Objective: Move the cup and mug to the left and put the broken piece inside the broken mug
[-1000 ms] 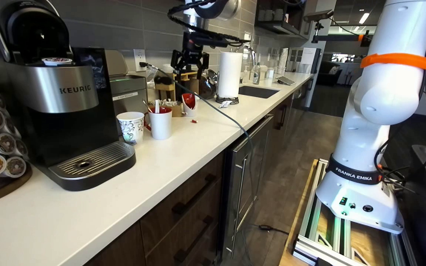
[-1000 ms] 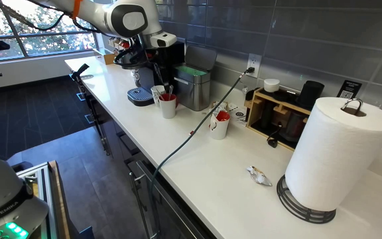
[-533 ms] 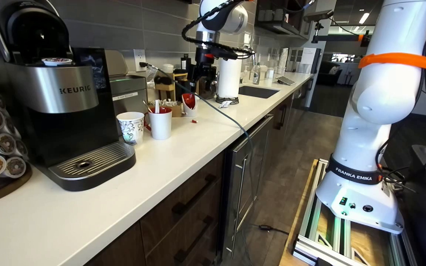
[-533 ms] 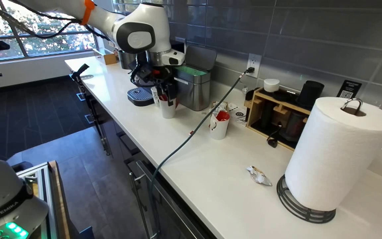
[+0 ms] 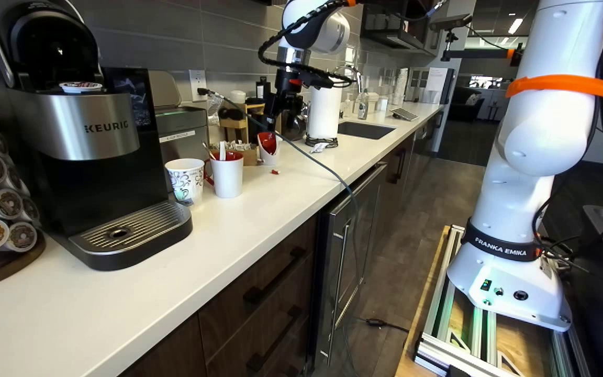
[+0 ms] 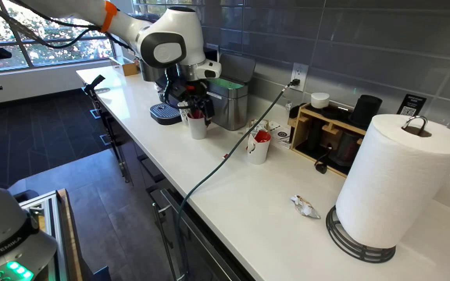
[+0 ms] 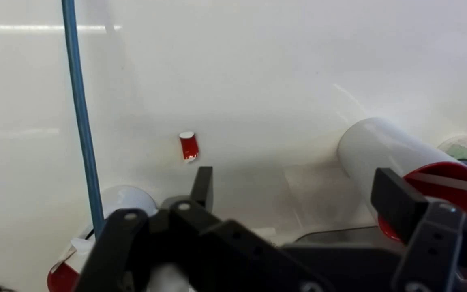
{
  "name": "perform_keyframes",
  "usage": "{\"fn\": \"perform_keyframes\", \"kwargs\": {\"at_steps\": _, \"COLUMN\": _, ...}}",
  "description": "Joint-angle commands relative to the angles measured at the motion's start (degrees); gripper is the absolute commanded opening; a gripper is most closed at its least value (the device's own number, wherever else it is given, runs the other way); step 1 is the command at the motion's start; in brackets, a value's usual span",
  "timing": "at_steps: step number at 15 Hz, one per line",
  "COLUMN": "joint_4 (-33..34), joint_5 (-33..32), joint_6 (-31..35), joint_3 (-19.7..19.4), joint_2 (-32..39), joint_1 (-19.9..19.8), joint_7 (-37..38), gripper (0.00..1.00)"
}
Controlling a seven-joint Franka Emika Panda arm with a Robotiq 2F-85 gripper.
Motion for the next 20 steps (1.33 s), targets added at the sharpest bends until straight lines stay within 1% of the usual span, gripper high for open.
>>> {"fn": "perform_keyframes", "kwargs": {"at_steps": 1, "joint_4": -0.64, "joint_5": 5.37, "joint_6": 8.28, "joint_3": -0.71, "joint_2": 3.84, "joint_1": -1.7, "joint_7": -8.45, "gripper": 1.0}}
{"fn": "perform_keyframes", "kwargs": {"at_steps": 3, "joint_4": -0.78, "joint_5": 6.35, "joint_6": 10.92, "joint_3": -0.74, "joint_2": 5.96, "joint_1": -2.67, "joint_7": -10.77, "gripper": 1.0}}
{"fn": "perform_keyframes", "kwargs": {"at_steps": 6, "joint_4": -1.25, "joint_5": 5.77, "joint_6": 13.72, "joint_3": -0.5, "joint_2": 9.19, "joint_1": -3.81, "joint_7": -9.22, "gripper": 1.0}}
{"fn": "perform_keyframes", "kwargs": {"at_steps": 8, "joint_4": -2.15, "joint_5": 5.93, "joint_6": 18.08, "joint_3": -0.09, "joint_2": 10.95, "joint_1": -4.26, "joint_7": -8.31, "gripper": 1.0}}
{"fn": "perform_keyframes", "kwargs": {"at_steps": 12, "joint_4": -4.16, "joint_5": 8.13, "joint_6": 27.12, "joint_3": 2.16, "joint_2": 13.83, "joint_1": -6.05, "joint_7": -11.6, "gripper": 1.0}}
{"fn": "perform_keyframes", "kwargs": {"at_steps": 14, "joint_4": -4.96, "joint_5": 8.22, "joint_6": 30.52, "joint_3": 3.19, "joint_2": 14.87, "joint_1": -6.97, "joint_7": -11.59, "gripper": 1.0}}
{"fn": "perform_keyframes", "kwargs": {"at_steps": 15, "joint_4": -4.95, "joint_5": 9.27, "joint_6": 29.82, "joint_3": 4.32, "joint_2": 14.57, "joint_1": -7.74, "joint_7": -11.73, "gripper": 1.0}}
{"fn": "perform_keyframes", "kwargs": {"at_steps": 16, "joint_4": -4.06, "joint_5": 6.11, "joint_6": 28.64, "joint_3": 3.26, "joint_2": 14.68, "joint_1": -6.93, "joint_7": -9.25, "gripper": 1.0}}
{"fn": "perform_keyframes", "kwargs": {"at_steps": 19, "joint_4": -4.09, "joint_5": 6.75, "joint_6": 28.74, "joint_3": 4.09, "joint_2": 14.88, "joint_1": -7.57, "joint_7": -9.42, "gripper": 1.0}}
{"fn": "perform_keyframes", "kwargs": {"at_steps": 20, "joint_4": -3.86, "joint_5": 7.19, "joint_6": 29.98, "joint_3": 4.6, "joint_2": 15.65, "joint_1": -7.88, "joint_7": -10.6, "gripper": 1.0}}
